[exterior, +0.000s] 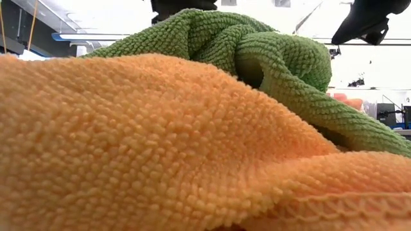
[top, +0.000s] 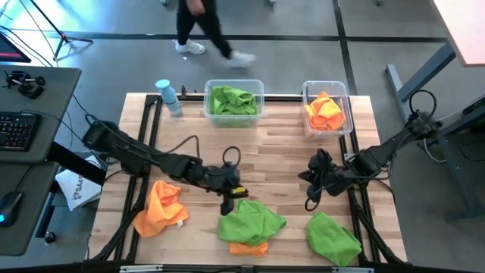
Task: Sort microfiber towel by color & place in baskets
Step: Put the green towel into the left transparent bin
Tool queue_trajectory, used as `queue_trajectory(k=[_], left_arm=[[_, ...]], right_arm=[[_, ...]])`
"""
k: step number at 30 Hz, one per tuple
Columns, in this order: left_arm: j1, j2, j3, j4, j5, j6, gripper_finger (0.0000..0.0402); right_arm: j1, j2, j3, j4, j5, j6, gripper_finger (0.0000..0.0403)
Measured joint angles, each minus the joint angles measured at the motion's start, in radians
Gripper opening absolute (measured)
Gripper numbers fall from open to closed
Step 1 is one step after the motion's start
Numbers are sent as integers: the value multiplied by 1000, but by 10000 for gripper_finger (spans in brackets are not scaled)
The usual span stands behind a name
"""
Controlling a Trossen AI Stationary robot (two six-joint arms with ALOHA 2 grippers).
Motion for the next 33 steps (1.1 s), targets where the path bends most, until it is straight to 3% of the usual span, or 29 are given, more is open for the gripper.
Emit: queue_trajectory(k=[6,15,23,28,33], left_arm=[[-40,87,2,62,-15,30,85],[-142,246,170,-229,-125,137,87],[-160,391,244,-268,-99,140,87],[-160,433,247,-288,-33,130,87],[-156,451,247,-330,-31,147,77]], right_arm=[[1,0,0,-19,-13,-26,0],[1,0,0,-73,-3,-45,0],[1,0,0,-77,18,-45,0],[1,0,0,-79,18,-55,0],[1,0,0,-84,18,-61,0]])
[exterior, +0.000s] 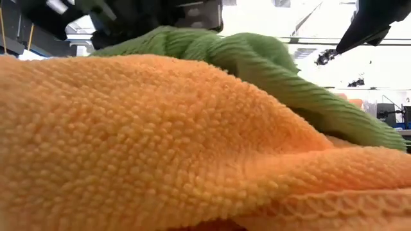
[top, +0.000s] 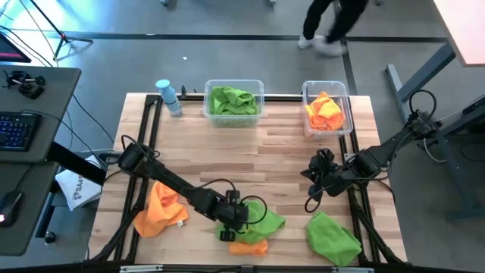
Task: Sort microfiber towel by color & place in baskets
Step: Put the green towel into the left transparent bin
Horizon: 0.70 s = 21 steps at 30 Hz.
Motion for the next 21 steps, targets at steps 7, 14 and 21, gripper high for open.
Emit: queue_trajectory(k=[7,14,21], left_arm=[[20,-42,0,-69,-11,-14,8],[19,-257,15,-100,-195,24,1],[32,-503,16,-106,-474,38,0]], right_arm=[[0,0,0,-1,1,-10,0],[0,0,0,-2,3,-11,0],[0,0,0,-2,26,-17,0]])
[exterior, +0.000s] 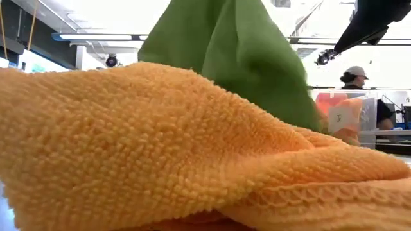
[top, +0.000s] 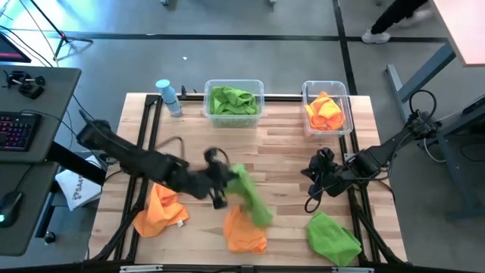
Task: Sort microfiber towel by color & place in baskets
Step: Put the green towel into the left transparent bin
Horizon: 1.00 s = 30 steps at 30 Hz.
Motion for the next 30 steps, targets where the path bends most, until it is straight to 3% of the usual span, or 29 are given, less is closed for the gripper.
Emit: queue_trajectory(k=[9,23,30], left_arm=[[144,-180,0,98,-190,65,0],[557,-196,71,289,-163,349,0],[723,-183,97,307,-91,257,0]], right_arm=[[0,0,0,3,65,4,0],[-1,0,0,3,208,113,0],[-30,0,0,-1,256,150,0]])
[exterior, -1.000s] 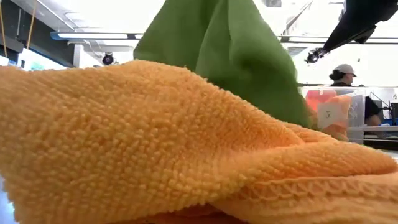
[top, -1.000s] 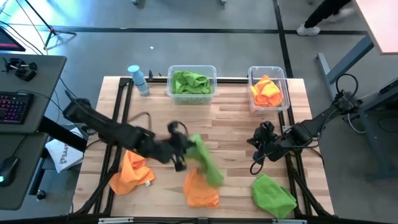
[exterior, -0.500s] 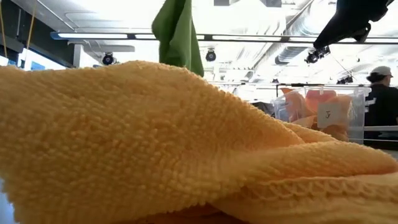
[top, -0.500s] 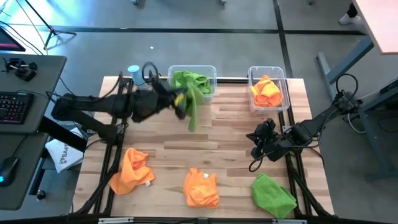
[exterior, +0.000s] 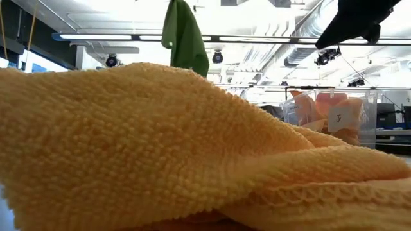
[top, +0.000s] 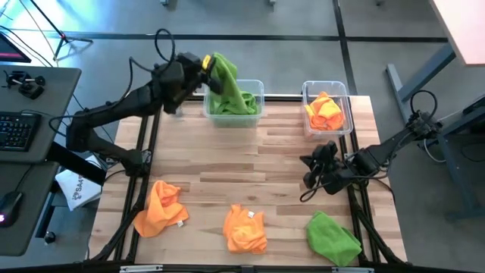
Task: Sort microfiber towel by color & place in baskets
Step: Put the green towel into the left transparent bin
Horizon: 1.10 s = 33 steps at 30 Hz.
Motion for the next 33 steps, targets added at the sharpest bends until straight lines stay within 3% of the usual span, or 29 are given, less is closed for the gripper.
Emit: queue_trajectory(k=[6,15,20,27,33], left_arm=[[71,66,0,1,107,-143,0],[130,227,-1,-27,66,-291,0],[176,285,-1,-158,81,-446,0],[236,373,-1,-312,319,-582,0],[289,483,-1,-254,583,-714,0]], right_arm=[[-26,0,0,-3,-7,16,0],[-64,0,0,-4,-8,16,0],[-74,0,0,-4,-9,16,0],[-77,0,0,-10,-8,35,0],[-77,0,0,-19,-8,35,0]])
